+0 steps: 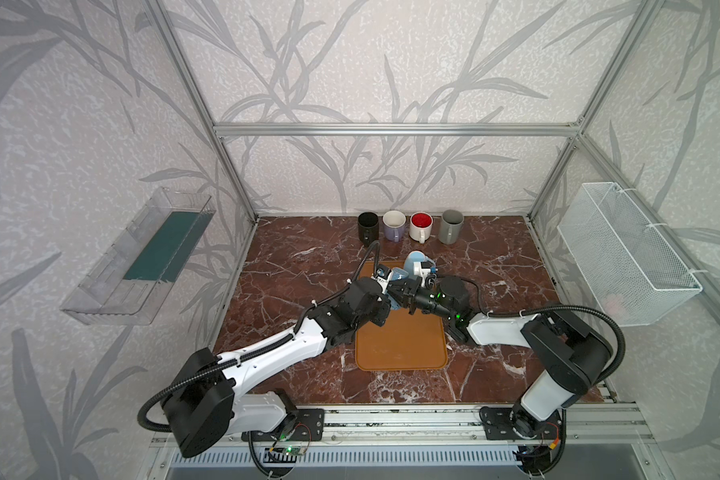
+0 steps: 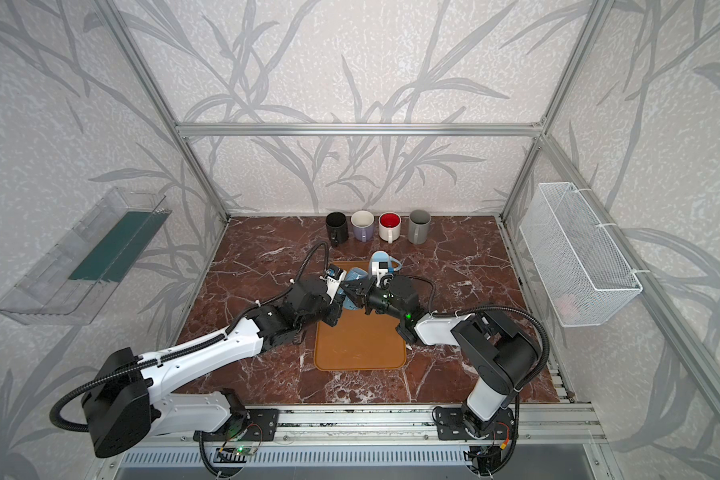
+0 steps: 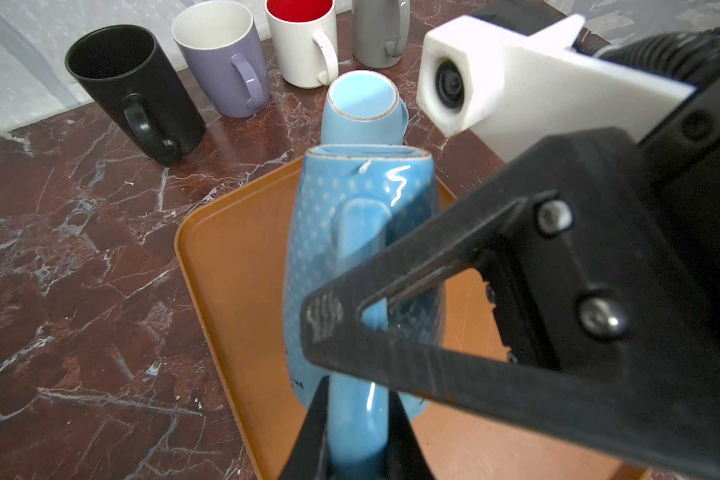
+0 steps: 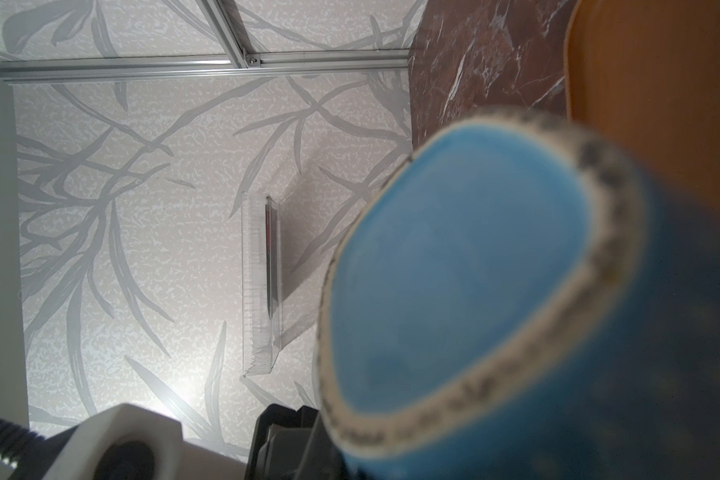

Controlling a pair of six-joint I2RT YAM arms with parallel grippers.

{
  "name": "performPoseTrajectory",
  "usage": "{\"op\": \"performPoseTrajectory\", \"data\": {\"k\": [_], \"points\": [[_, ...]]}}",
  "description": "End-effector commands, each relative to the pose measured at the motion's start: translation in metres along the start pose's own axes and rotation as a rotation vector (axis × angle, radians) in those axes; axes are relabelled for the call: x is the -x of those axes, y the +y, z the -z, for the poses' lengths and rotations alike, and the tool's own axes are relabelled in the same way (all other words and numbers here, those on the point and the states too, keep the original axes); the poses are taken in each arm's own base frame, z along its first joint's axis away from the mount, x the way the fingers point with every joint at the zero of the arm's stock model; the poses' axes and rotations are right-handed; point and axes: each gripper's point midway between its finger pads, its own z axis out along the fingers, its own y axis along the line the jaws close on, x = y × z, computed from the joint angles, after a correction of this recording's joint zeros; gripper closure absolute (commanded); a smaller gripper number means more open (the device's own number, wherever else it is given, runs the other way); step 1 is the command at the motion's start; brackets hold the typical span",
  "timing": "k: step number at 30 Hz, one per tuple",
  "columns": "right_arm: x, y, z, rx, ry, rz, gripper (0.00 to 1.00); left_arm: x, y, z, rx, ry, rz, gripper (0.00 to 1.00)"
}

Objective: Turn the mug right side up

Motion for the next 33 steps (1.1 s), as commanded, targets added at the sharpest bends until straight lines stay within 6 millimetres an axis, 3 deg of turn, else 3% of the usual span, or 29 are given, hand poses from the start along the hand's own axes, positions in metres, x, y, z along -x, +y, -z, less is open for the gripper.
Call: {"op": "performPoseTrajectory", "data": {"k": [1,13,23,29,33], "points": [[-0.010,0.025,-0.002,0.082,0.052,0.087,0.92,0.012,0.007,0.011,0.033,-0.041,-0.039,1.00],[-0.013,0.021,0.005,-0.001,0.081,0.179,0.70,0.011,0.009,0.017,0.036,-0.052,-0.093,1.00],[-0.027,0.007,0.028,-0.124,0.169,0.312,0.69,0.008,0.008,0.020,0.006,-0.029,-0.171,1.00],[-0.038,0.004,0.066,-0.277,0.231,0.612,0.69,0.006,0.006,0.021,-0.025,0.004,-0.212,1.00],[-0.029,0.019,0.091,-0.339,0.196,0.971,0.69,0.004,-0.004,0.024,-0.097,0.043,-0.260,1.00]]}}
